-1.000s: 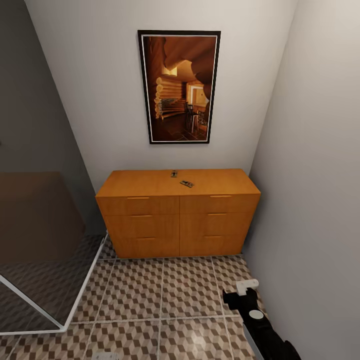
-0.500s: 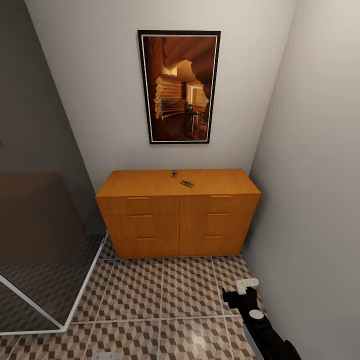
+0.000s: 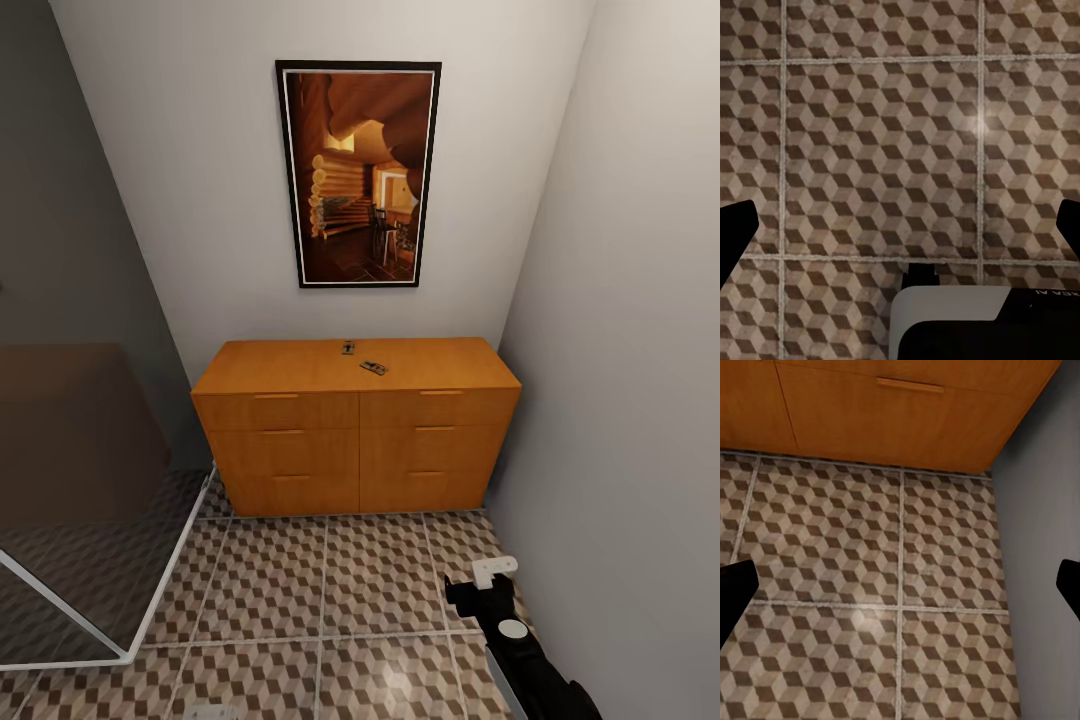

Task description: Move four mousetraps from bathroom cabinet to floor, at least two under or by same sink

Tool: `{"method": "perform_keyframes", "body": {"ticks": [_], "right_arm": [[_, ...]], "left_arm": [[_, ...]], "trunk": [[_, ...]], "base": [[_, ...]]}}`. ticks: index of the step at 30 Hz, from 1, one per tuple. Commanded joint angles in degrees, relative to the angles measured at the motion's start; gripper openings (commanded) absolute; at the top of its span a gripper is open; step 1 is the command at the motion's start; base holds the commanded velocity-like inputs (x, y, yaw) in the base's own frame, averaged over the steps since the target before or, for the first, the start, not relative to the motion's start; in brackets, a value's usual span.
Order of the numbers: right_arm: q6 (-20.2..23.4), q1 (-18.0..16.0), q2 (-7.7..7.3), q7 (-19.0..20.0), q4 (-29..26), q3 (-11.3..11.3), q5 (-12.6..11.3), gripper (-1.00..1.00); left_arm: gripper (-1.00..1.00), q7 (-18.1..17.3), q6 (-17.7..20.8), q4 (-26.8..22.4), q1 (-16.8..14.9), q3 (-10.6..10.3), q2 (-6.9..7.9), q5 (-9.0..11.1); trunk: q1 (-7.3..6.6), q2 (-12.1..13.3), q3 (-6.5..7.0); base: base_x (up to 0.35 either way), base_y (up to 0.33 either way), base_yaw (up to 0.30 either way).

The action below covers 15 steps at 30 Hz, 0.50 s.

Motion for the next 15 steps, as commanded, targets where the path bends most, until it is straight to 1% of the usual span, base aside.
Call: {"method": "perform_keyframes", "body": {"ticks": [1, 8, 11, 12, 13, 14, 15], "right_arm": [[0.5, 0.0, -0.05, -0.5, -0.1, 0.2, 0.2, 1.0], [1.2, -0.1, -0.17, -0.8, -1.0, 0.1, 0.4, 1.0], [2.5, -0.4, -0.2, -0.9, -2.1, 0.1, 0.5, 1.0], [4.5, -0.6, -0.21, -0.9, -3.3, 0.1, 0.5, 1.0], [7.4, -1.1, -0.22, -0.9, -5.1, 0.1, 0.5, 1.0], [9.1, -1.3, -0.22, -0.9, -6.2, 0.1, 0.5, 1.0], [12.6, -1.8, -0.22, -0.9, -8.6, 0.1, 0.5, 1.0]], "left_arm": [[1.0, 0.1, -0.4, 0.2, -0.1, -0.5, -0.04, 0.3], [1.0, 0.1, -0.4, 0.2, -0.1, -0.5, -0.04, 0.3], [1.0, 0.1, -0.4, 0.2, -0.1, -0.5, -0.04, 0.3], [1.0, 0.1, -0.4, 0.2, -0.1, -0.5, -0.04, 0.3], [1.0, 0.0, -0.4, 0.2, -0.1, -0.5, -0.04, 0.3], [1.0, 0.0, -0.4, 0.2, -0.1, -0.5, -0.04, 0.3], [1.0, 0.0, -0.4, 0.2, -0.1, -0.5, -0.04, 0.3]], "trunk": [[0.03, -0.1, -0.12], [0.03, -0.1, -0.12], [0.03, -0.1, -0.12], [0.03, -0.1, -0.12], [0.03, -0.1, -0.12], [0.03, -0.1, -0.12], [0.03, -0.1, -0.12]], "base": [[0.0, 0.0, 0.0], [0.0, 0.0, 0.0], [0.0, 0.0, 0.0], [0.0, 0.0, 0.0], [0.0, 0.0, 0.0], [0.0, 0.0, 0.0], [0.0, 0.0, 0.0]]}}
